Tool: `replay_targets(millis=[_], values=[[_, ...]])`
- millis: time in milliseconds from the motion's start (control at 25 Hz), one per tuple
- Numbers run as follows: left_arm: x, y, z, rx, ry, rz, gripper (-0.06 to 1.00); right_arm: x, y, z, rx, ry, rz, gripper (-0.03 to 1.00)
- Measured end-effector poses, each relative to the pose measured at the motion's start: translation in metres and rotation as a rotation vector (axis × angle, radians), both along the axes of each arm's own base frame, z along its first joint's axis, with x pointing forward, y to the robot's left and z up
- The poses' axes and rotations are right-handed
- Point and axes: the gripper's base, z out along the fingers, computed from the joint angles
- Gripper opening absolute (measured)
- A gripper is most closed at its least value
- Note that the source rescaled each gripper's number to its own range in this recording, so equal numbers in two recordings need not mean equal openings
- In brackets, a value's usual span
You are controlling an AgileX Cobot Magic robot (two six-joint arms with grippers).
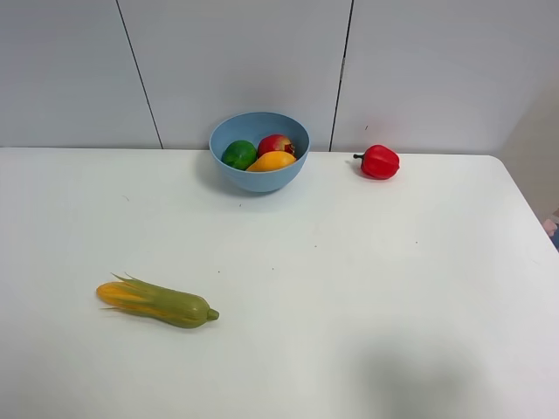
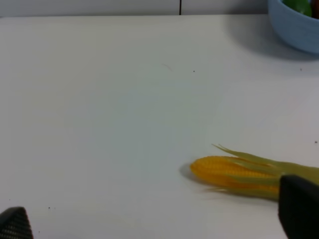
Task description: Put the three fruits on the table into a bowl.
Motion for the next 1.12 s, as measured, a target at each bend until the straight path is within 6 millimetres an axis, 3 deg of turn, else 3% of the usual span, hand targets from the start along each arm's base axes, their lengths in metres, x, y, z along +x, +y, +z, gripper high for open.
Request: replay_targets(millis=[1120], values=[[0.0000,0.0000,0.0000,0.000,0.000,0.000,0.99,0.0008,-0.0017,0.0004,0.009,-0.014,-0.025,1.00]])
